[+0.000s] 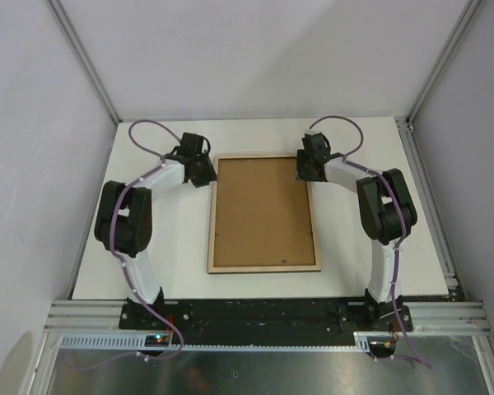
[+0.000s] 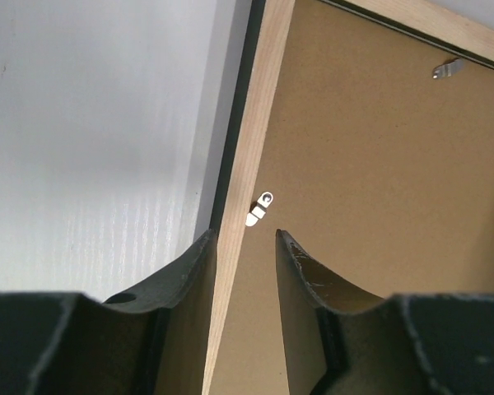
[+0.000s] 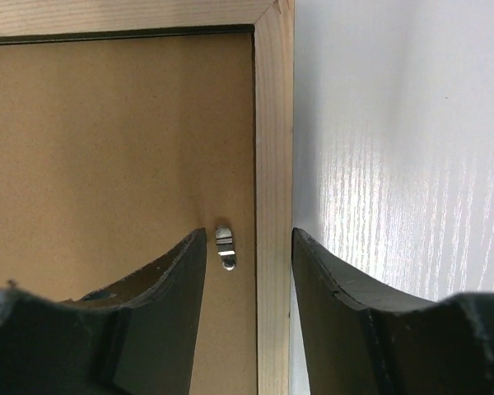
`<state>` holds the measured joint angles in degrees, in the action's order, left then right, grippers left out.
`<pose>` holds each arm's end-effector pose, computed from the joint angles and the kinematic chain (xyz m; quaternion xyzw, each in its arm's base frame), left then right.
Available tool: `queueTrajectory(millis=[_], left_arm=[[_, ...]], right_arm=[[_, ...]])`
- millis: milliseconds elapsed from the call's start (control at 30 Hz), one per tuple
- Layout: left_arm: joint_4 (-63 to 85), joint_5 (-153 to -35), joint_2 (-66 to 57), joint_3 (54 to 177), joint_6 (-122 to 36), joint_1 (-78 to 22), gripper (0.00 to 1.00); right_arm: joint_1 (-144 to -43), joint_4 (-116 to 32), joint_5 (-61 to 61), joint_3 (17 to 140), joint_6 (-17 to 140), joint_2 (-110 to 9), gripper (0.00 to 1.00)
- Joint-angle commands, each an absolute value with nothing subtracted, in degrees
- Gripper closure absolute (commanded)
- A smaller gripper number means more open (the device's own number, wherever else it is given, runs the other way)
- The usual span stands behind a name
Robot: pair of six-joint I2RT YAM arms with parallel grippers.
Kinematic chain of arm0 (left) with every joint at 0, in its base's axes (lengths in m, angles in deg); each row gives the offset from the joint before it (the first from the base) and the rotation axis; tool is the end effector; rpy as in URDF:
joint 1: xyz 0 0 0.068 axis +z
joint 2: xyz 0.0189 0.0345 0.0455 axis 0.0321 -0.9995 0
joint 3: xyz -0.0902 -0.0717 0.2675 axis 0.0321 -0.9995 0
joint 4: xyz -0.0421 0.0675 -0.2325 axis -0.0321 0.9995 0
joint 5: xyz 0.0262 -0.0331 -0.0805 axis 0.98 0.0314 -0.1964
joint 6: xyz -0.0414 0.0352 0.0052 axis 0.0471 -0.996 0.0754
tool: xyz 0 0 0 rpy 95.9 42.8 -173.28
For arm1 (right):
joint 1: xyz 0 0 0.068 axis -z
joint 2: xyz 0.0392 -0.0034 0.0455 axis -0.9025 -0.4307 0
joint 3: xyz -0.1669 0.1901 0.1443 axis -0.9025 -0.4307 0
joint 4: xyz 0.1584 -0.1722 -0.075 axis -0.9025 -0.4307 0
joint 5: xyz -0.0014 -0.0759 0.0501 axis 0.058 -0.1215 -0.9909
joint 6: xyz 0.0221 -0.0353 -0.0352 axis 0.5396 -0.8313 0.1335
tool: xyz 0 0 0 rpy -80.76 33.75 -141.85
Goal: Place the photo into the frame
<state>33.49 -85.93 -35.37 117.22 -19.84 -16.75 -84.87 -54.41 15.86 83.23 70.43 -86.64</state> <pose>0.3773 -0.1007 0.2244 -0.1601 0.9346 -0.1352 0.2874 0.4136 0.1480 0.1923 -0.0145 0.9376 0.0390 0.3452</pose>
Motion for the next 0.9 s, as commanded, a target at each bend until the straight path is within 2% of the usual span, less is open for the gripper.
queueTrajectory(millis=[0, 333, 600, 867], left_arm=[[33.23, -83.53, -36.39, 119.57, -21.12, -16.43, 0.61], [33.43, -83.01, -38.05, 121.37, -22.02, -16.45, 0.61], [33.58, -82.53, -39.48, 122.88, -23.28, -16.42, 0.55], [33.6, -82.24, -40.9, 122.68, -24.55, -16.47, 0.51]], right_arm=[[-84.52, -56.92, 13.72, 81.44, 70.29, -84.6, 0.52], [-84.26, -57.94, 14.81, 81.38, 69.44, -84.68, 0.62], [-84.18, -58.09, 14.67, 81.38, 69.42, -84.5, 0.86], [-84.06, -58.07, 14.02, 81.38, 69.58, -84.49, 0.89]])
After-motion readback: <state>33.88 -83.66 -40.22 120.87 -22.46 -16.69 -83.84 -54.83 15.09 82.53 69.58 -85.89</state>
